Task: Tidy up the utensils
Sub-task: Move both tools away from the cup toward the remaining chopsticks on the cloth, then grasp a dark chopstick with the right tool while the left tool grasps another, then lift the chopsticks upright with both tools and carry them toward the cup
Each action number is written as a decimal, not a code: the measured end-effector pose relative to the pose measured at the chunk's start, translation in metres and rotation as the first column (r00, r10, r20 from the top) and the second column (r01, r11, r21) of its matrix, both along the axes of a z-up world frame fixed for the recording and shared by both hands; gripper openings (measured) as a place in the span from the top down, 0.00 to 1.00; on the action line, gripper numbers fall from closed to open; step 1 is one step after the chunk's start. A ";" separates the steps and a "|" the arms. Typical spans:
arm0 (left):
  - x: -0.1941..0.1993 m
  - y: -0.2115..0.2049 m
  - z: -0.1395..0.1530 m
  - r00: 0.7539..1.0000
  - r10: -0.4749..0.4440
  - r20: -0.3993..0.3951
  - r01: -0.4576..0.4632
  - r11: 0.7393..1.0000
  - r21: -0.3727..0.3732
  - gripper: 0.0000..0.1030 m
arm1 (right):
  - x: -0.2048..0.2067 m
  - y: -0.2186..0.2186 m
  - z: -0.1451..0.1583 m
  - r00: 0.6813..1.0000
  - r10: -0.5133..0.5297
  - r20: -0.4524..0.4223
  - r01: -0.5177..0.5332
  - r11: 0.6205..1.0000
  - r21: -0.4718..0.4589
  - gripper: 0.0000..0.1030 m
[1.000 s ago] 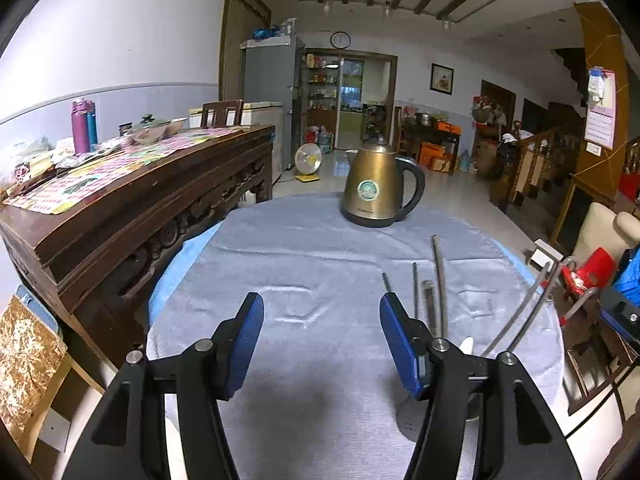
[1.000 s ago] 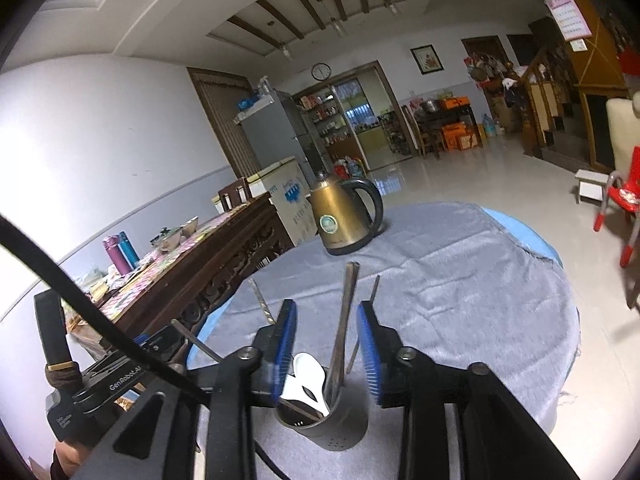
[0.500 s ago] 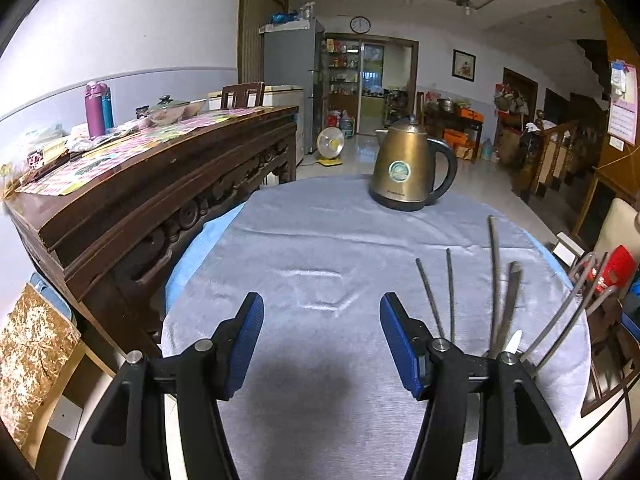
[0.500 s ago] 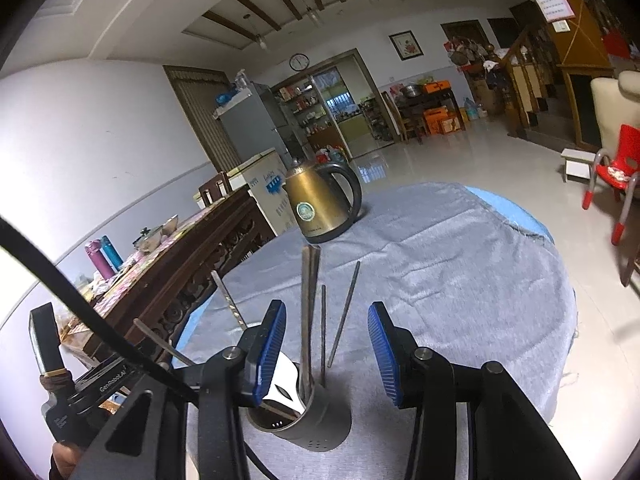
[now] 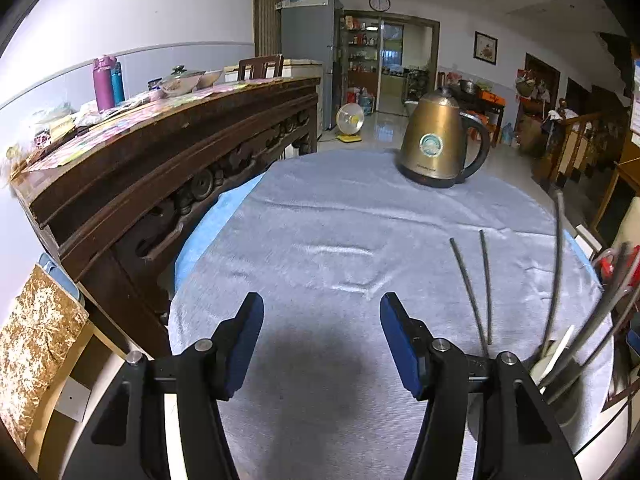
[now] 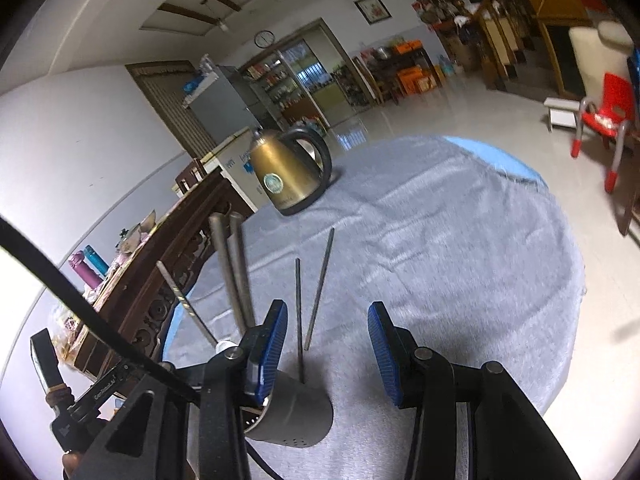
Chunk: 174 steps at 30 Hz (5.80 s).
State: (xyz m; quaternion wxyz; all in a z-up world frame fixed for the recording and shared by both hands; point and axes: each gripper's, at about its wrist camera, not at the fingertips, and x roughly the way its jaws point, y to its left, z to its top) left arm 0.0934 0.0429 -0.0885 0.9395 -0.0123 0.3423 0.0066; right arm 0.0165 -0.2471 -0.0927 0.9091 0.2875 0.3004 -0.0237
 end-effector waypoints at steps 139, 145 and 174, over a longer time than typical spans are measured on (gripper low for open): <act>-0.014 -0.017 0.045 0.963 -0.184 0.199 0.212 0.969 -0.126 0.95 | 0.017 -0.014 0.029 0.997 -0.014 -0.070 0.002 0.986 -0.164 0.84; -0.012 -0.012 0.039 0.953 -0.193 0.233 0.231 0.961 -0.151 0.95 | 0.046 -0.063 -0.025 0.969 -0.053 -0.243 0.047 0.998 -0.028 0.79; -0.039 0.008 0.040 0.951 -0.173 0.256 0.218 0.963 -0.159 0.95 | 0.184 -0.063 -0.105 0.794 -0.225 -0.565 0.042 0.947 -0.318 0.93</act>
